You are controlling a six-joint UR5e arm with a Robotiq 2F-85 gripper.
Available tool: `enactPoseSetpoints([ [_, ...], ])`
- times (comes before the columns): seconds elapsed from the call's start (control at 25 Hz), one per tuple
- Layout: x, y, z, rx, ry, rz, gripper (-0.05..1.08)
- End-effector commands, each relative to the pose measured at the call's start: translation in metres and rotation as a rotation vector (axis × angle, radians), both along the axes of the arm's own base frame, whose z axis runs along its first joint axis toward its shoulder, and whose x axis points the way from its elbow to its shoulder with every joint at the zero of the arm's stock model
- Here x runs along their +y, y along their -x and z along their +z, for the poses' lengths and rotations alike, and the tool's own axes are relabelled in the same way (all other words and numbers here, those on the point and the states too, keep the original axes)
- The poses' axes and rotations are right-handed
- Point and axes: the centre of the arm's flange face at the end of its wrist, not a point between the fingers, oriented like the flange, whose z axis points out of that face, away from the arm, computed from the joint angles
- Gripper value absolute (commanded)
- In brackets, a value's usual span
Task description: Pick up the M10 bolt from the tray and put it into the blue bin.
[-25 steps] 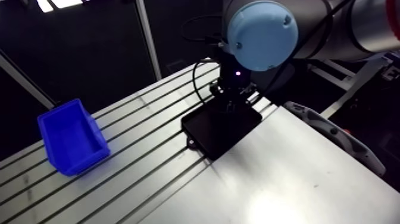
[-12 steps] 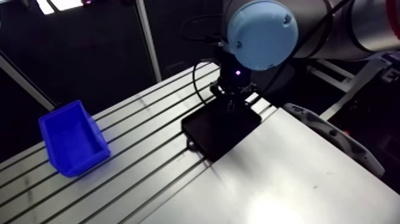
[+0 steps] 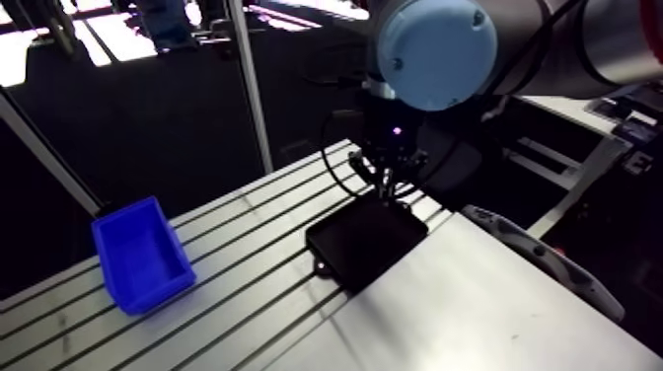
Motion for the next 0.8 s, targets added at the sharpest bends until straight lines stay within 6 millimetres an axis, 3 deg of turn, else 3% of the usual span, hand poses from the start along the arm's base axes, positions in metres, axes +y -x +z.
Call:
enactPoseSetpoints([
  [0.04,-0.031,-0.004,0.059,0.019,-0.003,0.083,1.07],
  [0.2,-0.067,0.008,0.081,0.03,-0.008,0.209,1.07],
  [0.48,-0.094,0.024,0.127,0.066,-0.02,0.334,1.05],
  [0.68,-0.118,0.048,0.157,0.1,-0.028,0.491,1.04],
  [0.8,-0.129,0.068,0.165,0.116,-0.004,0.583,1.03],
])
